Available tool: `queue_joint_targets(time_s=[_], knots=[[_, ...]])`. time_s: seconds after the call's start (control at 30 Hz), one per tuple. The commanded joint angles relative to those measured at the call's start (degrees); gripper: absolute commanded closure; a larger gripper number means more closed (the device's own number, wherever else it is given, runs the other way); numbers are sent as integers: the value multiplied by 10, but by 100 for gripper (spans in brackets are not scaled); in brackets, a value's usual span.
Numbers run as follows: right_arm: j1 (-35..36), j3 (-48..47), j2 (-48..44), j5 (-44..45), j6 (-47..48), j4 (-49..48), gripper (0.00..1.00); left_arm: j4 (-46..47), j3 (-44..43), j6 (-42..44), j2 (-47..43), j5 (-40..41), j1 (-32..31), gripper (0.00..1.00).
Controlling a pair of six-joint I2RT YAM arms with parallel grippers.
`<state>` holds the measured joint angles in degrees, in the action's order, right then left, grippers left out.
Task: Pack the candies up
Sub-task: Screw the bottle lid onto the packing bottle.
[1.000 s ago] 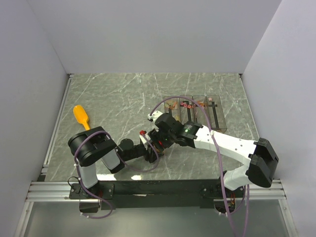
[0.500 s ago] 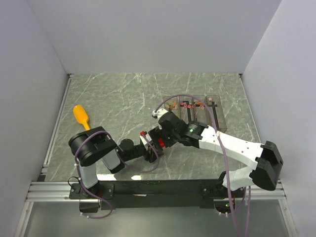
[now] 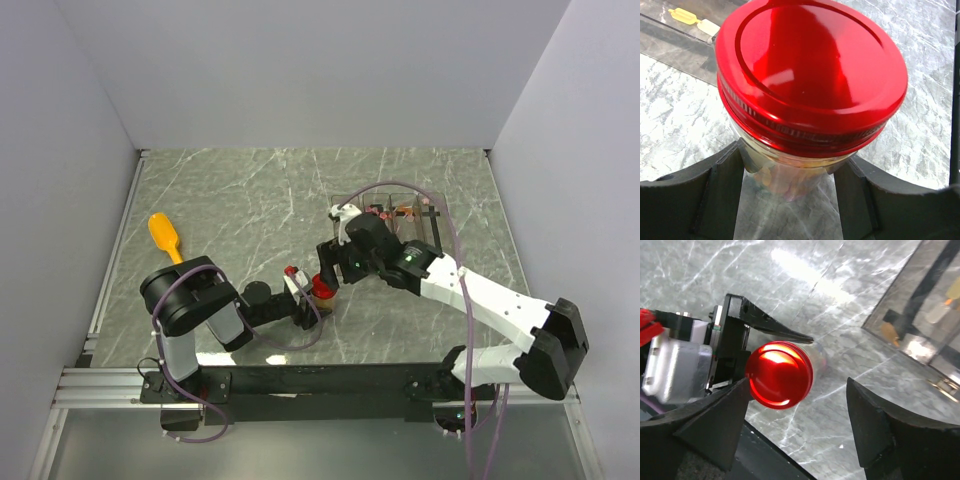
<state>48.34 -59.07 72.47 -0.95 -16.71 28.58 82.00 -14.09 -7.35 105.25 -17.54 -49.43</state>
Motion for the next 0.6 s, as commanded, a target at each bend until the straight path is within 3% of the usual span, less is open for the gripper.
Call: queue_joint_targets(time_s=[0.0,0.17,0.27,0.57], knots=[[-2,23,21,-27,-7,-50,18,248,0,9,20,-2,-4,51],[-4,54,47,-20,-6,-59,27,248,-1,9,22,-3,-4,51],[-10,65,43,-19,-5,-58,41,248,-1,9,22,-3,-4,51],[-24,46,-3,-25,-1,-45,46,248,-2,9,23,-1,-4,51]])
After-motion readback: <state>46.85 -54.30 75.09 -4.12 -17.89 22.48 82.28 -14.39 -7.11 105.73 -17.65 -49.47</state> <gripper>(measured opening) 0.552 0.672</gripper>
